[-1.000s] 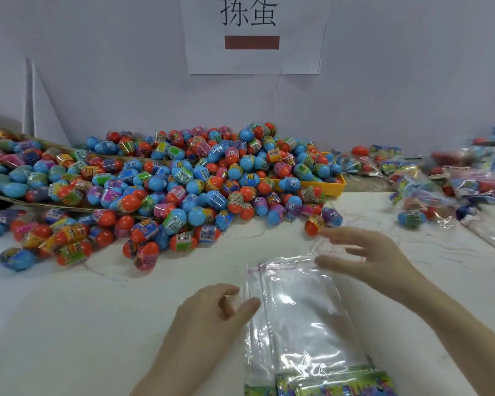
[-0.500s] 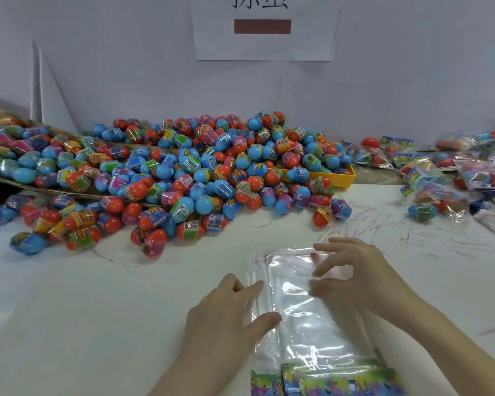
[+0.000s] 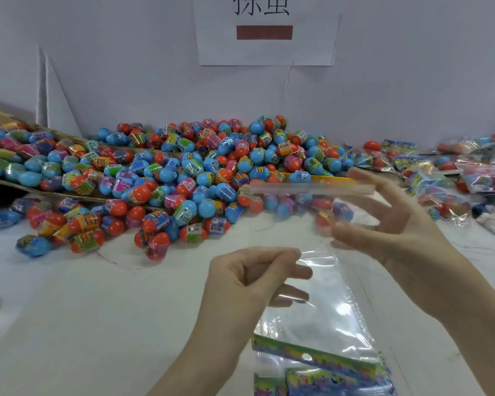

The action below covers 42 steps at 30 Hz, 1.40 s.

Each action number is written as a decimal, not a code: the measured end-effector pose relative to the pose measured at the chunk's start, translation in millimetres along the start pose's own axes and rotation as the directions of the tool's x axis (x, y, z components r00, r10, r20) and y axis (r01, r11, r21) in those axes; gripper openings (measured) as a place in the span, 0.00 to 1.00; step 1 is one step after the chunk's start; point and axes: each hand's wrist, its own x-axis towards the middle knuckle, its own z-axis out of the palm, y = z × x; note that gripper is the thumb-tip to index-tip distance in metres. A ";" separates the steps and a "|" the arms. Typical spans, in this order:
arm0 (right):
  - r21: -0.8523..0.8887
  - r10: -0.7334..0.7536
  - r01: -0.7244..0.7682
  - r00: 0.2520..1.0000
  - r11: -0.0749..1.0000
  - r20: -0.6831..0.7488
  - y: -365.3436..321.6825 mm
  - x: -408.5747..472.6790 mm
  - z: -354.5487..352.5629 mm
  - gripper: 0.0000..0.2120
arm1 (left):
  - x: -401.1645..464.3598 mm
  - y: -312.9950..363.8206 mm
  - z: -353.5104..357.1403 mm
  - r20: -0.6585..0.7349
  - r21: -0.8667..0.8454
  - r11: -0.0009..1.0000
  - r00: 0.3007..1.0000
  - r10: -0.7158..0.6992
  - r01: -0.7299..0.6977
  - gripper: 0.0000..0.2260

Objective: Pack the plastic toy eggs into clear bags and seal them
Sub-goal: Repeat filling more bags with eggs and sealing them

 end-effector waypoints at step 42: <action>-0.227 0.174 -0.067 0.855 0.971 0.489 19.8 13.1 42.7 0.07 | 0.1 6.9 -47.4 -0.080 0.160 0.978 0.989 -0.125 0.137 0.10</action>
